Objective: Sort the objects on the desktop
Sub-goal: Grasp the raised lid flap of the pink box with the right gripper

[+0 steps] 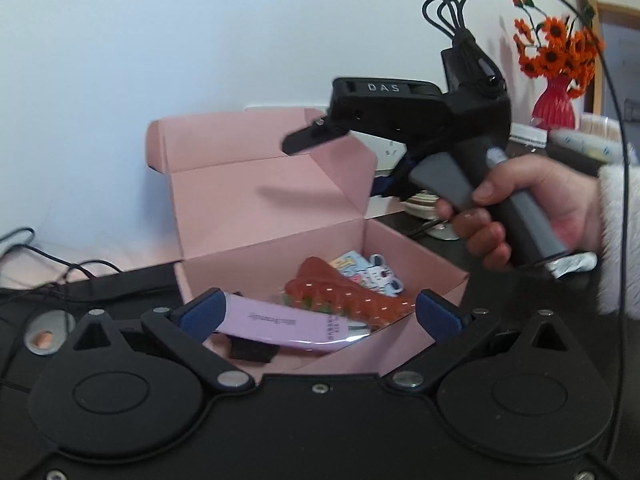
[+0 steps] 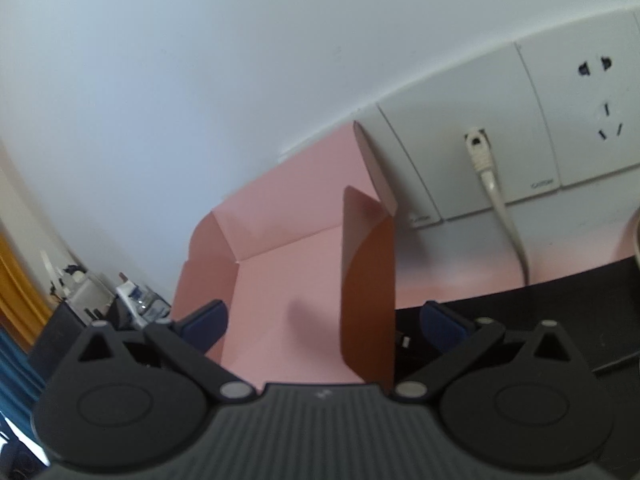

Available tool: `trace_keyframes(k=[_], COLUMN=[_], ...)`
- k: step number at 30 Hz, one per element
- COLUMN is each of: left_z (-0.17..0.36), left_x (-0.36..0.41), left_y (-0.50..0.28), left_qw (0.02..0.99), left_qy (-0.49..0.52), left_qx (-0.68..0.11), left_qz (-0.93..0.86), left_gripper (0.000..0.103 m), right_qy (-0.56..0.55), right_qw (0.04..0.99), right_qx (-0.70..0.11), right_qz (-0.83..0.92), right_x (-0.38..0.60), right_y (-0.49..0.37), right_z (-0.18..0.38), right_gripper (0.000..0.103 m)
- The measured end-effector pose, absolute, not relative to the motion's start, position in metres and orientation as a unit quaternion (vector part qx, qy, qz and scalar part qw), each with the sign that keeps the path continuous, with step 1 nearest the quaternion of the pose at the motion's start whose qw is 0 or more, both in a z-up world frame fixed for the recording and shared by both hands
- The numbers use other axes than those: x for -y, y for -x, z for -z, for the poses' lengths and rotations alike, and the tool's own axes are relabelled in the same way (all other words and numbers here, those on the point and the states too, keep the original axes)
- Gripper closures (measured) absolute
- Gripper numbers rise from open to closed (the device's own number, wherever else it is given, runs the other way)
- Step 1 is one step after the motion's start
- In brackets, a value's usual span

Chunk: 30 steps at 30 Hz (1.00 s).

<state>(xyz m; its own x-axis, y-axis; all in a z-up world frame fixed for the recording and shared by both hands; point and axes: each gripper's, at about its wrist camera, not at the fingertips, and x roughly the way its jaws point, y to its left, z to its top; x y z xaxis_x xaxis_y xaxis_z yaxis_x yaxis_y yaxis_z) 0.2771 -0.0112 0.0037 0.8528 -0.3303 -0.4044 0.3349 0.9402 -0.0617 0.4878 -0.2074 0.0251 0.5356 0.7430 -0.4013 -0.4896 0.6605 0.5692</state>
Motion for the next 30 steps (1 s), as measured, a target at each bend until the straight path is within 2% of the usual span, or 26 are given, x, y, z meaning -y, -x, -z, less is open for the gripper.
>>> trace_keyframes(k=[10,14,24,30], left_z=[0.000,0.001,-0.021,-0.019], left_x=[0.015,0.019,0.016,0.017], left_y=[-0.283,-0.281,-0.258,-0.255], left_qw=[0.957,0.957,0.987,0.989], left_qy=[0.002,0.000,0.000,-0.003], left_qx=[-0.228,-0.226,-0.088,-0.075], left_qz=[0.182,0.183,0.138,0.124], left_gripper=[0.000,0.000,0.000,0.000], right_qy=[-0.221,-0.217,-0.153,-0.158], right_qw=[0.832,0.831,0.842,0.842], right_qx=[-0.309,-0.272,-0.257,-0.265], right_qz=[-0.404,-0.435,-0.449,-0.442], right_x=[0.205,0.215,0.219,0.236], right_y=[-0.479,-0.461,-0.416,-0.407], right_z=[-0.038,-0.048,-0.059,-0.061], right_gripper=[0.001,0.001,0.001,0.001])
